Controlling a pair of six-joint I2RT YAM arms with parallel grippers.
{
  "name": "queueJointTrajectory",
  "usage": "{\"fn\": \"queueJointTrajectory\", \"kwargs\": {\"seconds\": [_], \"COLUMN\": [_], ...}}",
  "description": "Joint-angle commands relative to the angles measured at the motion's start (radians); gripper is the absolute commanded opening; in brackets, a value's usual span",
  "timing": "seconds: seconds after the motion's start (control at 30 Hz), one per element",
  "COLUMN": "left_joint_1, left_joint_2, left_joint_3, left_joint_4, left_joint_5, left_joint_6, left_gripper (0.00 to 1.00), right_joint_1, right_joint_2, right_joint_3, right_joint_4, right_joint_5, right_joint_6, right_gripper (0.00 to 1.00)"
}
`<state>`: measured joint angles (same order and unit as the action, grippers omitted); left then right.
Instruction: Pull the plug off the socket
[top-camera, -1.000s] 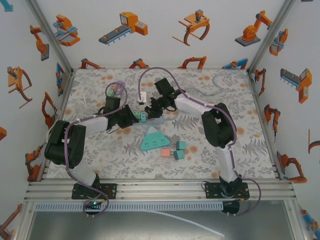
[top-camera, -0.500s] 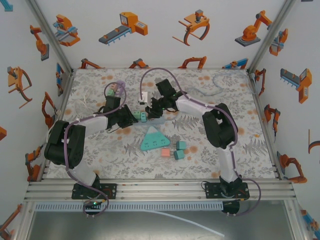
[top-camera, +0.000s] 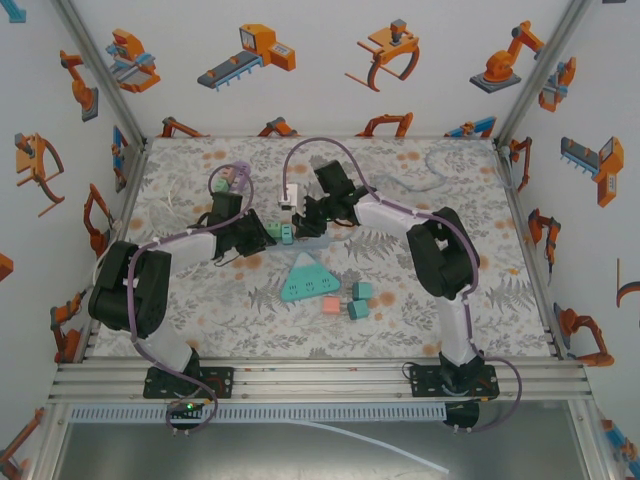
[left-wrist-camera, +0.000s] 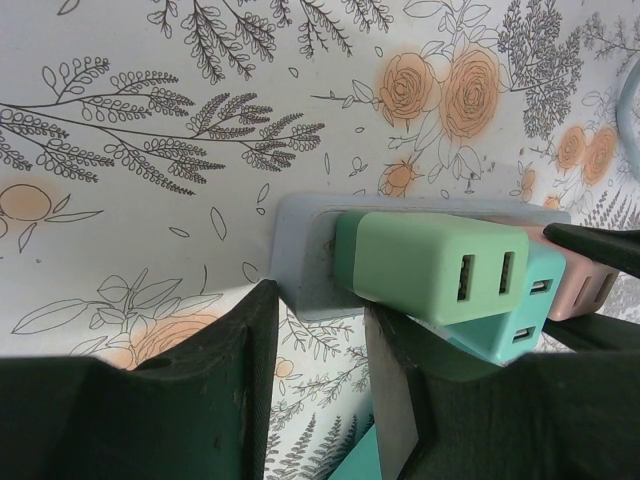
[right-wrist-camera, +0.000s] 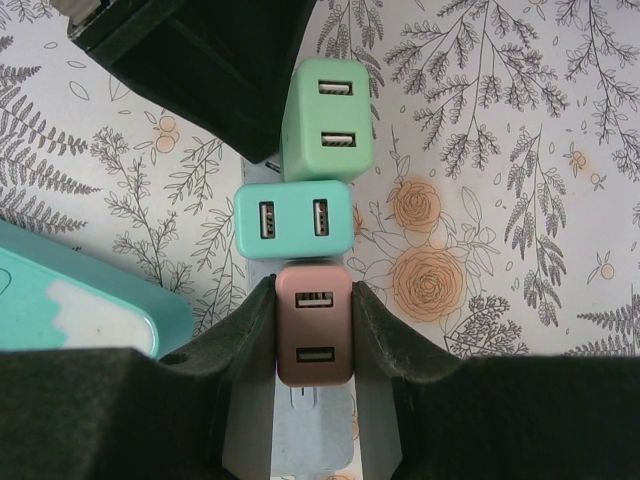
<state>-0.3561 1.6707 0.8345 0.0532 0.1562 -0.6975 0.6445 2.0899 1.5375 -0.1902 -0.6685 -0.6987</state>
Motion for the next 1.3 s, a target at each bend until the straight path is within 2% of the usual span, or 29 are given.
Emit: {"fn": "queueJointTrajectory", "kwargs": {"seconds": [0.0,0.17,0.43,0.6,0.77,1.13,1.27], "left_joint_1": [-0.008,-0.013,-0.020,-0.022,-0.026,-0.026,-0.026], "left_joint_2": [0.107,0.112,0.123,0.125,0.136,0.134,0.138], "left_joint_3": [-0.077,-0.064,-0.063,-0.067,-0.067,-0.067,-0.066], "left_joint_4": [-0.108,-0.116,-0.112,-0.107,-0.104,-0.111,-0.109], "left_joint_5": [-0.213,-0.218,-0.224,-0.228,-0.232,-0.252,-0.249], "left_joint_6": [0.028,0.038,0.030,0.029,0.024,0.023,0.023], "left_gripper": [0.39,0.38,0.38,0.38,0.38,0.38,0.38], "right_joint_1": [0.007,0.034,0.020,0.024,0.014,0.013,0.042], "right_joint_2": [-0.070,-0.081,-0.090,-0.101,-0.116,-0.126,-0.127], "right_joint_3": [0.000,0.010,0.018,0.019,0.022,0.012,0.034], "right_joint_4": [0.061,-0.040,-0.008,-0.025,0.036,0.034,-0.077], "right_joint_5": [-0.054,0.025,-0.022,0.005,-0.032,-0.024,0.080], "right_joint_6": [0.036,-0.091,0.003,-0.029,0.043,0.042,-0.091], "right_gripper": [0.11,0.11,0.11,0.11,0.11,0.09,0.07]}}
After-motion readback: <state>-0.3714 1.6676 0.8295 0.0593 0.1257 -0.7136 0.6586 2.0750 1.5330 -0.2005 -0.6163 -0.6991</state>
